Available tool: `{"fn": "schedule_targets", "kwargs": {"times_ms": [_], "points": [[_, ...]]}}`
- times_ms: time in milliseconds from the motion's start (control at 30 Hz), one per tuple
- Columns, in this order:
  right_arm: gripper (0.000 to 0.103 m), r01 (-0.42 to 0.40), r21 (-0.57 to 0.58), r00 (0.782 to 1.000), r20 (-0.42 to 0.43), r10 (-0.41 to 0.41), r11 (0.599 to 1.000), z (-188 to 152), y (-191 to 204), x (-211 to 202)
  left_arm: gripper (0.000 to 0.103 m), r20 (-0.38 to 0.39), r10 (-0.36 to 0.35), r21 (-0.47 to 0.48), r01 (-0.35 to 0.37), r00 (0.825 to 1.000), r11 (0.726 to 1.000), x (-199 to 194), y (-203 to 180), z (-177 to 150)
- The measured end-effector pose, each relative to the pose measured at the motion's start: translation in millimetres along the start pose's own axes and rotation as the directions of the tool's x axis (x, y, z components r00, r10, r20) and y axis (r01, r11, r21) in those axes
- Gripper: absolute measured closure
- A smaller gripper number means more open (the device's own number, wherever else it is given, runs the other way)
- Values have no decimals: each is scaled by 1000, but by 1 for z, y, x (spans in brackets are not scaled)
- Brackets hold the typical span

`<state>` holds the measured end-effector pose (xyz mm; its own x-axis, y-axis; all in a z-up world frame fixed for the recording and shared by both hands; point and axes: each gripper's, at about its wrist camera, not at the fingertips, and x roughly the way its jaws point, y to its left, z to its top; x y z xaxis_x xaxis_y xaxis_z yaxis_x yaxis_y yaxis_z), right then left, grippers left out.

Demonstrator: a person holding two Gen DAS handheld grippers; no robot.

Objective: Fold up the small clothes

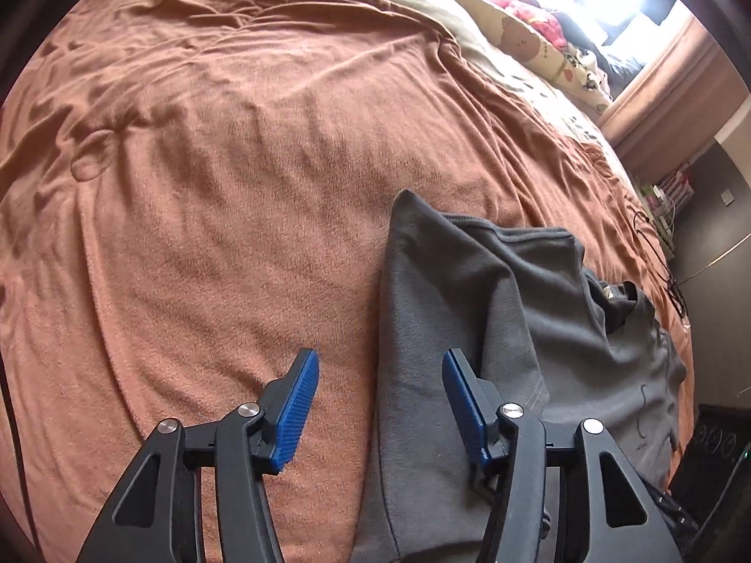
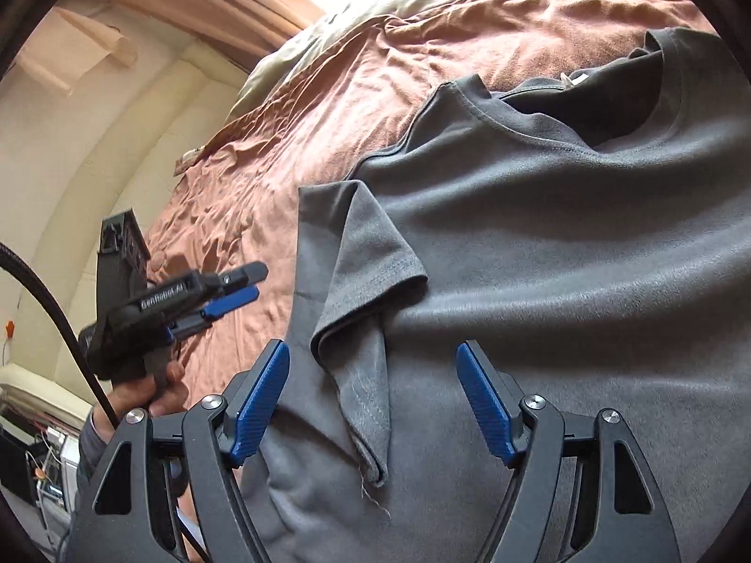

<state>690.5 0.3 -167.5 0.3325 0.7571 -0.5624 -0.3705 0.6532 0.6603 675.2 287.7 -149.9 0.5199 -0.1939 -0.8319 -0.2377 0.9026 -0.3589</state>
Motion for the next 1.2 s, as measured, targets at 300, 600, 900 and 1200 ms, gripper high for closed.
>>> {"fn": "schedule_targets", "kwargs": {"times_ms": [300, 600, 900, 1200], "points": [[48, -47, 108, 998, -40, 51, 993, 27, -23, 47, 52, -92, -8, 42, 12, 996, 999, -1, 0, -33], [72, -19, 142, 998, -58, 27, 990, 40, -25, 75, 52, -125, 11, 94, 1, 992, 996, -10, -10, -71], [103, 13, 69, 1000, -14, -12, 998, 46, -14, 53, 95, -135, 32, 97, -19, 990, 995, -7, -3, -81], [103, 215, 75, 974, 62, -220, 974, 56, -30, 25, 96, -134, 79, 81, -68, 988, 994, -12, 11, -79]]}}
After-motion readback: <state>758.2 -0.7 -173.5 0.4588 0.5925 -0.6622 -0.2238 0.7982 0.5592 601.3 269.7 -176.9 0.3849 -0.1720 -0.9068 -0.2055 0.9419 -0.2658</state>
